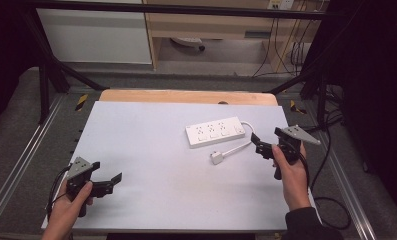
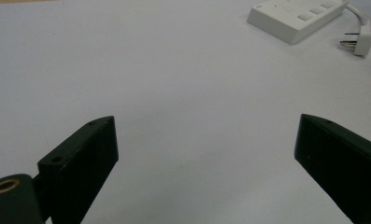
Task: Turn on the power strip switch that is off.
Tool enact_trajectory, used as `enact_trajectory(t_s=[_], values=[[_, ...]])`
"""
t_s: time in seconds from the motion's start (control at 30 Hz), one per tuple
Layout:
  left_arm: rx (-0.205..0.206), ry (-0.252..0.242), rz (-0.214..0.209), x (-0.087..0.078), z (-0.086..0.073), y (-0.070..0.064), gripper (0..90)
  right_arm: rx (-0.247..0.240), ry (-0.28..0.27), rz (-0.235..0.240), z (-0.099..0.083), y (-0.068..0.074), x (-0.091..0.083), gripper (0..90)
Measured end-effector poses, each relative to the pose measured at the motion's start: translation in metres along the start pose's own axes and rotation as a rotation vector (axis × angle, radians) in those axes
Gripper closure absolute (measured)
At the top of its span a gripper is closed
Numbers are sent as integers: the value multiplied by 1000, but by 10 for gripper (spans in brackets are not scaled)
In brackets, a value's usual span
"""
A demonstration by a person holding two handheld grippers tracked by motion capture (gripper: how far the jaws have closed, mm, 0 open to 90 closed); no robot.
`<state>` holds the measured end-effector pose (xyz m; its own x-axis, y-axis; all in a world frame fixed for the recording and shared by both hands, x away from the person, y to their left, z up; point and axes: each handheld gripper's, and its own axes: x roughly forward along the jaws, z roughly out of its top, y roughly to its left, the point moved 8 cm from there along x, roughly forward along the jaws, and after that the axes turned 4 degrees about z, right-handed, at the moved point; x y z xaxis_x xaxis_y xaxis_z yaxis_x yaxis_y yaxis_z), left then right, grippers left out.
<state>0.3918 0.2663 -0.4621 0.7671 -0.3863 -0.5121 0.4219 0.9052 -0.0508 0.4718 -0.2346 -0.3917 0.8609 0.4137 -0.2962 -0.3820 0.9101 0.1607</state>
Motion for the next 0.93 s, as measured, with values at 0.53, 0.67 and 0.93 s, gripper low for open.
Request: enact_trajectory(t_s=[0.53,0.67,0.93], values=[[-4,-2,-1,0,0,1,64,-12,42,25,-41,-4,-33,82],[-3,-3,0,0,0,0,64,-35,59,30,-53,1,-37,75],[7,-1,-4,0,0,-1,64,-70,196,-1,-97,3,-36,67]])
